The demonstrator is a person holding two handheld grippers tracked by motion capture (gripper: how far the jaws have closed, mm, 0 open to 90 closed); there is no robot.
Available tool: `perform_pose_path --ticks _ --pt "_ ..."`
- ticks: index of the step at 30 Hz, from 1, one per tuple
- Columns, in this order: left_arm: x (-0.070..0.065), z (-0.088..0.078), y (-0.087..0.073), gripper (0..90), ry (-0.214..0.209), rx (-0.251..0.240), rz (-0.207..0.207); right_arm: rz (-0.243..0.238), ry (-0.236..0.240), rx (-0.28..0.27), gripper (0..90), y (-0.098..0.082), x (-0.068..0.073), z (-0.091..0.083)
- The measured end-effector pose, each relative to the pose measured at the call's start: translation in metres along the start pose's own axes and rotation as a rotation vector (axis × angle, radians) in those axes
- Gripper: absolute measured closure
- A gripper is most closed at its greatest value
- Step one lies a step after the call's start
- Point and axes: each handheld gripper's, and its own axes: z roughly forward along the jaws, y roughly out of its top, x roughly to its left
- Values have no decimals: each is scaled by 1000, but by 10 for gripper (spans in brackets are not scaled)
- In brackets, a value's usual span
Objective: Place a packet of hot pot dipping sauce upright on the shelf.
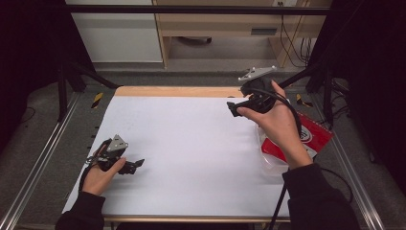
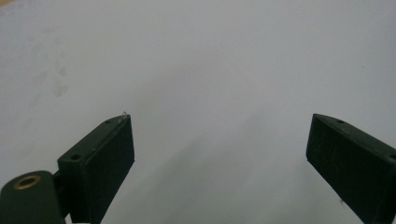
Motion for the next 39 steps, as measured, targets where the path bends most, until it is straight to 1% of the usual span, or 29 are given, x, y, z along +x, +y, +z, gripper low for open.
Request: perform_pose_path --ticks 5,9,11,15,20,24,29,36,37,39 --pt "0 0 0 78 1 0 -1 3 16 -11 140 -2 13 9" --pt "0 -1 0 78 2 -1 -2 0 30 0 140 -9 25 19" --pt "1 -1 0 78 2 -4 -3 6 34 -1 140 -13 29 23" --pt "0 -1 0 78 2 -1 -2 27 43 3 131 -21 34 32" --pt "0 -1 0 78 4 -10 -4 67 48 12 129 -32 40 44" --pt "0 -1 0 77 2 -7 -3 71 55 18 127 -41 46 52" --pt "0 -1 0 77 3 -7 -5 83 44 37 123 -54 54 63" --pt "0 -1 0 76 4 -3 -3 120 37 30 121 -69 60 79" --pt "0 -1 0 76 5 -3 -2 125 33 41 120 -70 61 81" --pt "0 0 0 75 5 -3 -1 137 32 32 122 -73 62 84"
